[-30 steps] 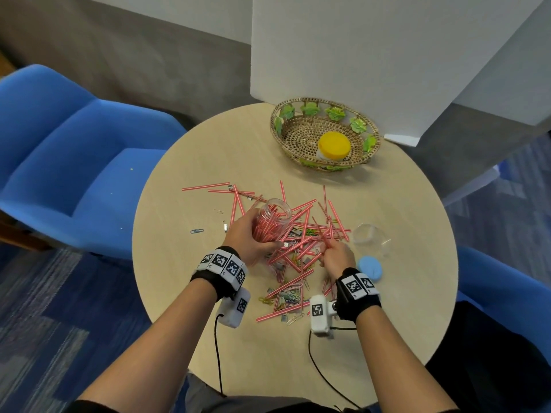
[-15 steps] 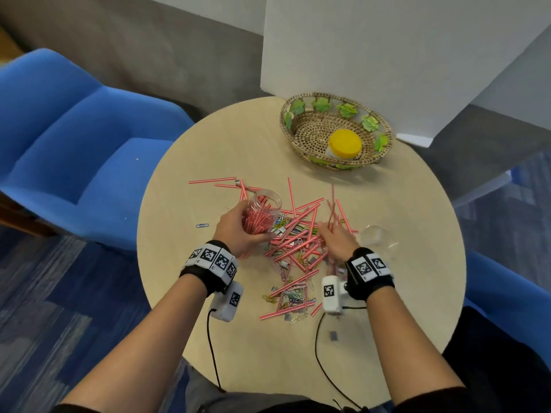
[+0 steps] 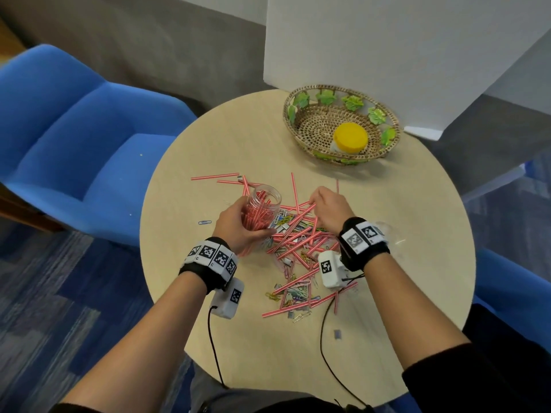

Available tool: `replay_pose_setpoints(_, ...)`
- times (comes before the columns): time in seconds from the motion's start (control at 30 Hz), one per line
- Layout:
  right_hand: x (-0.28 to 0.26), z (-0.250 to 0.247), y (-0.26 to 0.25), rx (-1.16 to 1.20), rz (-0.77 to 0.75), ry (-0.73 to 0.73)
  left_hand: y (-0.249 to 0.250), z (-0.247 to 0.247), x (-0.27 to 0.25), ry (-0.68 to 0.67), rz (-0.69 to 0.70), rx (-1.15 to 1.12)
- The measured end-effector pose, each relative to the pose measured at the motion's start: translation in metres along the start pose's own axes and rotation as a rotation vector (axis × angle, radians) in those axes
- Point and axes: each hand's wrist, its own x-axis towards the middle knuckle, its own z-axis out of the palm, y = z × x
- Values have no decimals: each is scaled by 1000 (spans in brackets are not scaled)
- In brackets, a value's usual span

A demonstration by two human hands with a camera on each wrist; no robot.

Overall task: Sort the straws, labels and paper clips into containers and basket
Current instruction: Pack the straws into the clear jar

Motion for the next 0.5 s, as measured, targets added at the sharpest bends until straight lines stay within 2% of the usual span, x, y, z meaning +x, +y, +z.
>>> replay_pose_setpoints(0.13, 7, 26, -11, -638, -195, -312, -4, -3, 1, 20, 4, -10)
replay_pose_setpoints(0.17, 7, 33, -8, -726, -220, -364, -5, -4, 1, 24, 4, -12)
replay_pose_setpoints(0.23, 7, 42, -2, -795, -230, -409, -6, -6, 1, 32, 2, -18)
replay_pose_setpoints(0.37, 10, 45, 1, -836, -294, -392, -8, -6, 2, 42, 1, -30)
replay_pose_setpoints(0.5, 11, 45, -5, -910, -354, -464, -11, -5, 5, 57, 10, -8)
